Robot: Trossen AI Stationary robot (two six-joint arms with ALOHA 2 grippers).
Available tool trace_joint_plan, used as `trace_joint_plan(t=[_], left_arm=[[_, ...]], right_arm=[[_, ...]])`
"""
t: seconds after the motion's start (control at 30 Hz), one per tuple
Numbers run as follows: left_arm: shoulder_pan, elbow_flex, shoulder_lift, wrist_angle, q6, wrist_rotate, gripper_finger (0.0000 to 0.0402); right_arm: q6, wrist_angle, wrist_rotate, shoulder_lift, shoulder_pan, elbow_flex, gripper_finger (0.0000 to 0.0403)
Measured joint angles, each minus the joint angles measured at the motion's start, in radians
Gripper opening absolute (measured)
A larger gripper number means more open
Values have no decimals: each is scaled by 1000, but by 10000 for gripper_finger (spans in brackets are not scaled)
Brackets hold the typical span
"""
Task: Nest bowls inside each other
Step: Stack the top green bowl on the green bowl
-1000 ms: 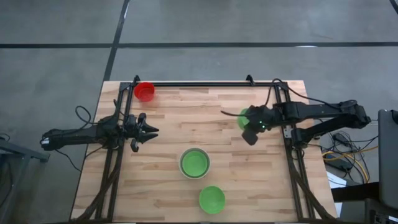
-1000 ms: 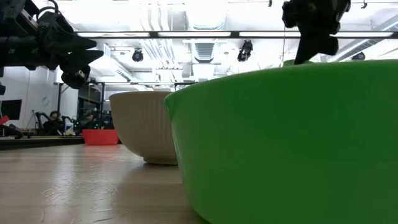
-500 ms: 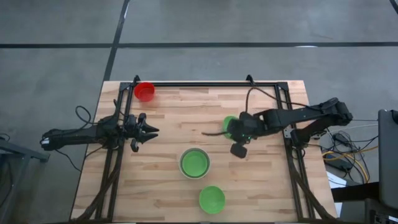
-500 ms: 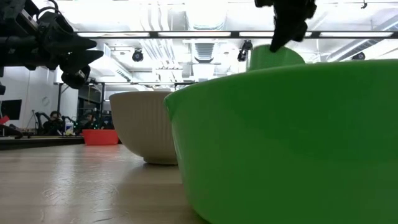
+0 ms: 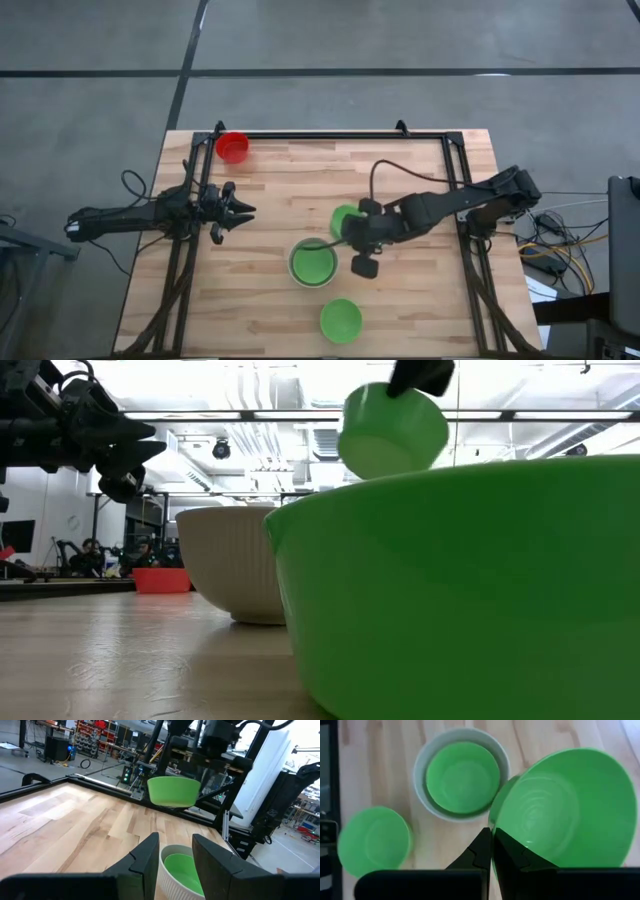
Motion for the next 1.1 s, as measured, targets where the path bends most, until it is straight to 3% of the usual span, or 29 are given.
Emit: trace_joint_plan(t=[0.37, 0.73, 1.1], left_arm=[[0, 0, 0, 0, 0, 0, 122], [0, 0, 0, -1, 0, 0, 122], [0, 0, 0, -2, 0, 0, 122]], right_arm=[[14, -16, -29, 209, 13, 248, 8], [23, -192, -36, 402, 45, 483, 8], [19, -182, -44, 469, 60, 557, 8]])
